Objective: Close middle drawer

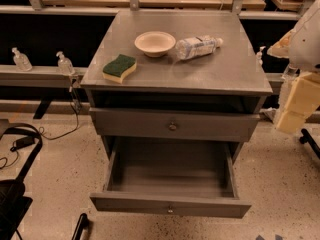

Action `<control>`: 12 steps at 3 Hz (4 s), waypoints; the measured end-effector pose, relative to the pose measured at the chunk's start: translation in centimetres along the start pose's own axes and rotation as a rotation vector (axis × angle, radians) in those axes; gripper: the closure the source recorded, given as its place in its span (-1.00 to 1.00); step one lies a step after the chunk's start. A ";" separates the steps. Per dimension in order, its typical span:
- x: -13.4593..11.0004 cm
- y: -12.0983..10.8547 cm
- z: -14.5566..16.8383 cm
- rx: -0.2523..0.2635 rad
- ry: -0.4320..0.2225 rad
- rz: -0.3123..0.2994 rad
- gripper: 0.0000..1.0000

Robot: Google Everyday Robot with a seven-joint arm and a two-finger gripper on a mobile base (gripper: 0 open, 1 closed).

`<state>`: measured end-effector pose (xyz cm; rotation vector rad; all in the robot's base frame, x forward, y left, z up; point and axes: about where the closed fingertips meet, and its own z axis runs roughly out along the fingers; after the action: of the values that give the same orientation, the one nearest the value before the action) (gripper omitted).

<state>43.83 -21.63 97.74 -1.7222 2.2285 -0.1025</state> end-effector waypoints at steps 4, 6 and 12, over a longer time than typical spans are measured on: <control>-4.8 8.1 9.4 -0.023 -0.360 -0.157 -1.00; -4.7 9.6 13.5 -0.019 -0.363 -0.135 -1.00; -0.2 13.4 34.2 0.067 -0.559 -0.108 -1.00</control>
Offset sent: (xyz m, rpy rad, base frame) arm 0.0076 0.0443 -0.0492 0.2506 0.0296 0.2680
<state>41.46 -13.05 62.08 -1.5897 1.7068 0.2477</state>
